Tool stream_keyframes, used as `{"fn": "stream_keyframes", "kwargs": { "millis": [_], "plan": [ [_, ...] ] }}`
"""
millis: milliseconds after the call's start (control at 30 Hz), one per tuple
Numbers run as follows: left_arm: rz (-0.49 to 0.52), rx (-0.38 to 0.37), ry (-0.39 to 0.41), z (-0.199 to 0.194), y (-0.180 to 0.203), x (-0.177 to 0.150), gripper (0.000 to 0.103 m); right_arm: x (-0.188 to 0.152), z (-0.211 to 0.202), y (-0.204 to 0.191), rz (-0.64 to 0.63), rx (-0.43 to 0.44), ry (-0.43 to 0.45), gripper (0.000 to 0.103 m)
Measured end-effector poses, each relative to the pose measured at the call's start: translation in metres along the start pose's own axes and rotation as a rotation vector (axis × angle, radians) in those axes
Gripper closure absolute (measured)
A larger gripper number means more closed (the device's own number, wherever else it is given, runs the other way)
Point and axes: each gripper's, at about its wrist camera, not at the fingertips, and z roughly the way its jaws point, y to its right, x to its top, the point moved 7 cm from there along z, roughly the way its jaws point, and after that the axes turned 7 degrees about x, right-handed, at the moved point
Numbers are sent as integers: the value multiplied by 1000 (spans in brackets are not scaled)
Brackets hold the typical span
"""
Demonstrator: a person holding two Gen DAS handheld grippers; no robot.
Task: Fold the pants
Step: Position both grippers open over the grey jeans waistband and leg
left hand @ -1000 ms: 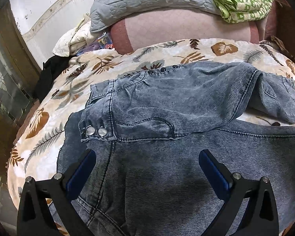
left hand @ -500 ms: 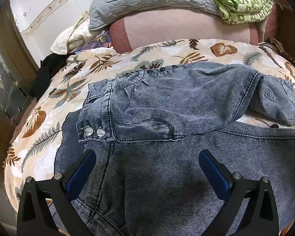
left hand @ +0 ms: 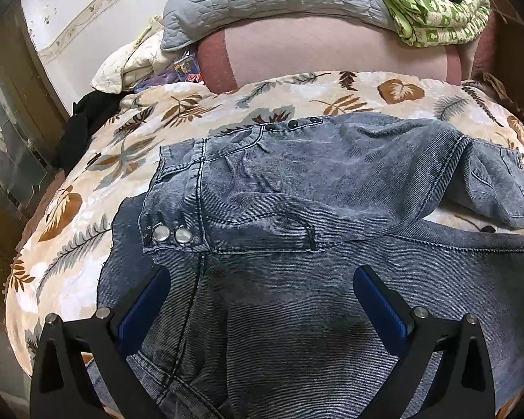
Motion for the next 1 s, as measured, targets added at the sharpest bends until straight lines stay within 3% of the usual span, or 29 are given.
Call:
{"fn": "stream_keyframes", "kwargs": {
  "millis": [1000],
  "plan": [
    [-20, -5, 30, -6, -8, 4, 0, 0, 0, -3, -3, 3, -4, 0]
  ]
}}
